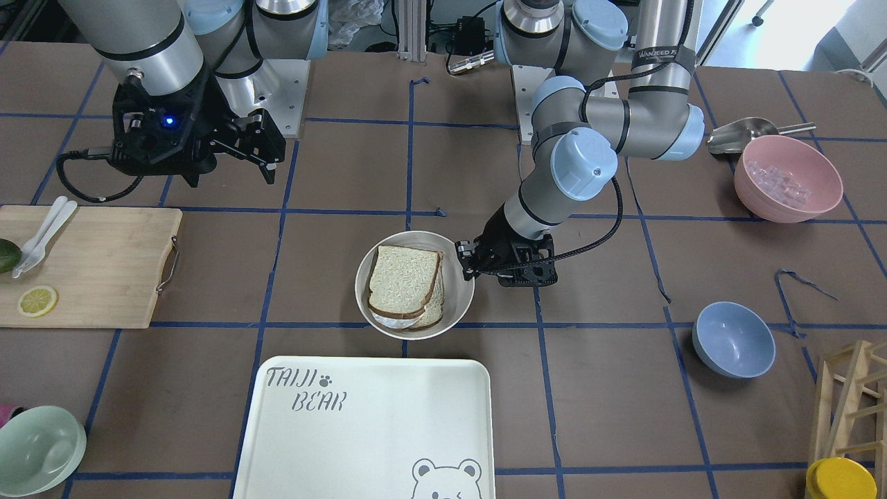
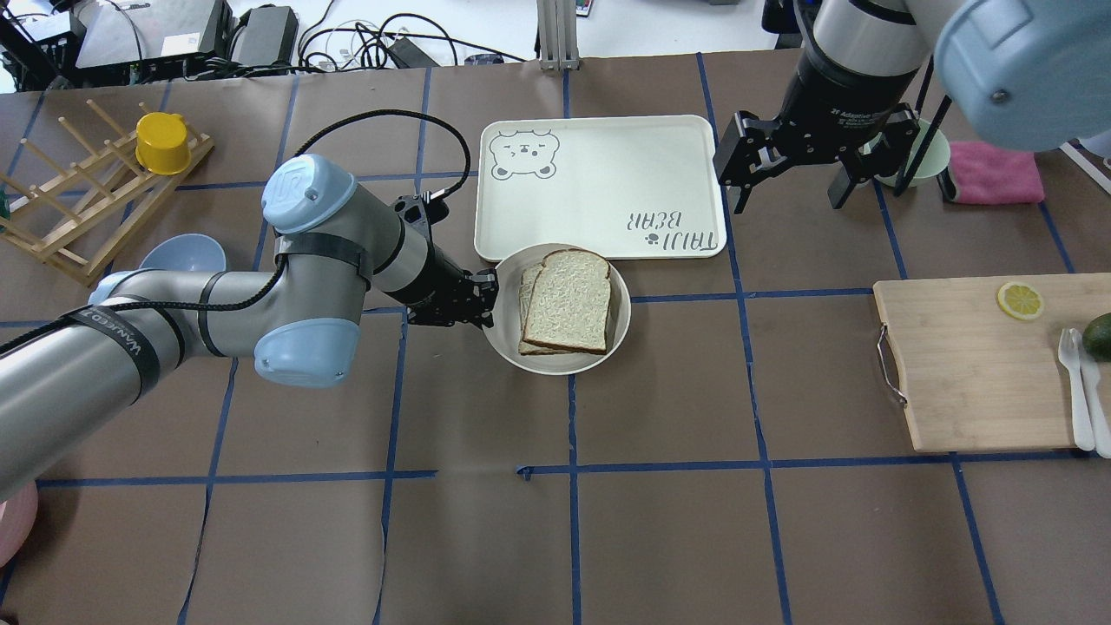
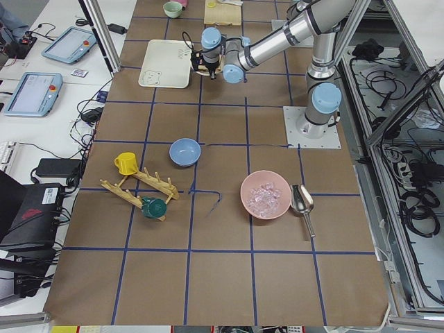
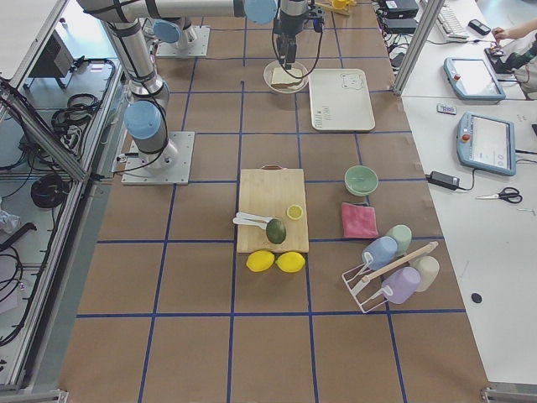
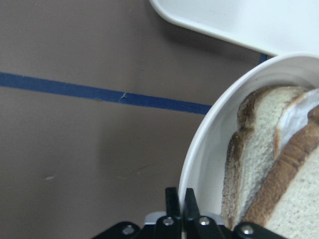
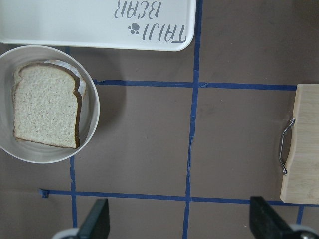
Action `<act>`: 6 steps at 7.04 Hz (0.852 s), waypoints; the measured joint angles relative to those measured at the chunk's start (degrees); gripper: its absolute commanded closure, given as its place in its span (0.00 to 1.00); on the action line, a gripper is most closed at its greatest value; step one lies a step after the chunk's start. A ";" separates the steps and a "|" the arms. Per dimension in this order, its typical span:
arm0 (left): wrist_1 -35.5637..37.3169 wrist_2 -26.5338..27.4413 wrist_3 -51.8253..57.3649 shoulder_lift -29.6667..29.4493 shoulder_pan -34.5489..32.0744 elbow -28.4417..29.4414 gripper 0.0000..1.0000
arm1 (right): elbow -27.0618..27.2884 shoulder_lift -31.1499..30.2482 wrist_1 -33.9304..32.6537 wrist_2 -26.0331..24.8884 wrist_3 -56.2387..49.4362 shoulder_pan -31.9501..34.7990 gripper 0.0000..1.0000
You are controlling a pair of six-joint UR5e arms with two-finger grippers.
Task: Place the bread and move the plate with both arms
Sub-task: 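Slide the plate with the left gripper onto the bear-printed tray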
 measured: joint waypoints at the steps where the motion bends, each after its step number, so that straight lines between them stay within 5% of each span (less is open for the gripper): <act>1: -1.07 -0.28 0.58 -1.52 0.40 2.63 1.00 | 0.03 0.03 0.03 -0.83 -0.08 0.00 0.00; 6: -8.33 -1.29 0.01 -15.36 0.63 25.12 1.00 | 0.04 0.03 0.09 -1.94 -0.02 -0.08 0.00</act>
